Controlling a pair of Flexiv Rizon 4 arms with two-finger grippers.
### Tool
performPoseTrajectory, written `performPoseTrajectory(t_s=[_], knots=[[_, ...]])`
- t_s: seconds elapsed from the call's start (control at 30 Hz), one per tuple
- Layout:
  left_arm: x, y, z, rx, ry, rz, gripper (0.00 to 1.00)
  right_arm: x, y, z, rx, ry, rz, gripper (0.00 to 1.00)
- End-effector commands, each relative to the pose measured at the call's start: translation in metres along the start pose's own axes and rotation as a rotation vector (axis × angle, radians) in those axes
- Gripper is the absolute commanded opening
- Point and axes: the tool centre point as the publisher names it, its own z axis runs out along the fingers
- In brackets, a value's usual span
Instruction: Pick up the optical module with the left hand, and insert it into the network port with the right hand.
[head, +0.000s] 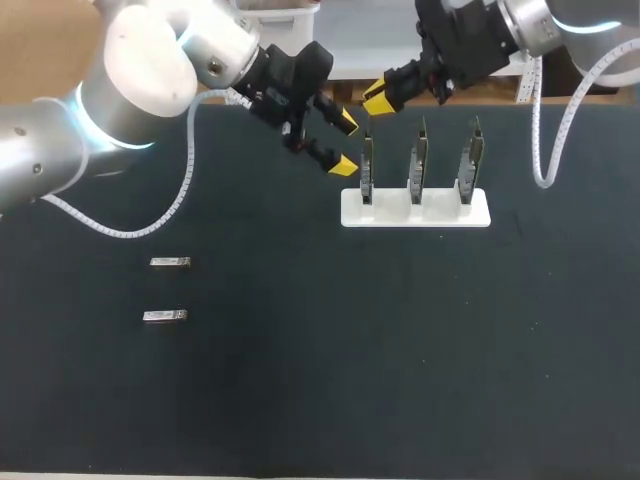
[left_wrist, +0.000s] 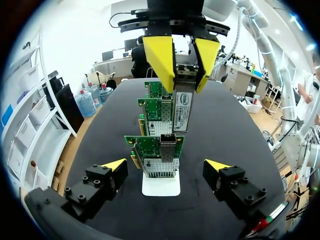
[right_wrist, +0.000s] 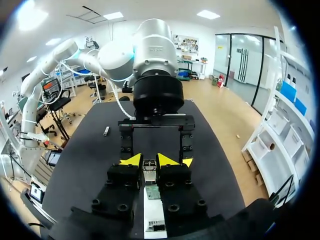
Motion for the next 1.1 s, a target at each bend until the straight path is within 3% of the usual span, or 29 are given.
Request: performPoseTrajectory(t_s=[0.03, 1.1], knots=[[-0.001, 0.002, 0.0, 0.005, 0.005, -0.001, 1.0, -0.001, -0.008, 0.003, -0.018, 0.0, 0.003, 0.0], [-0.001, 0.002, 0.0, 0.005, 0.005, -0.001, 1.0, 0.008, -0.006, 0.008, -0.034, 0.023, 0.017, 0.0]])
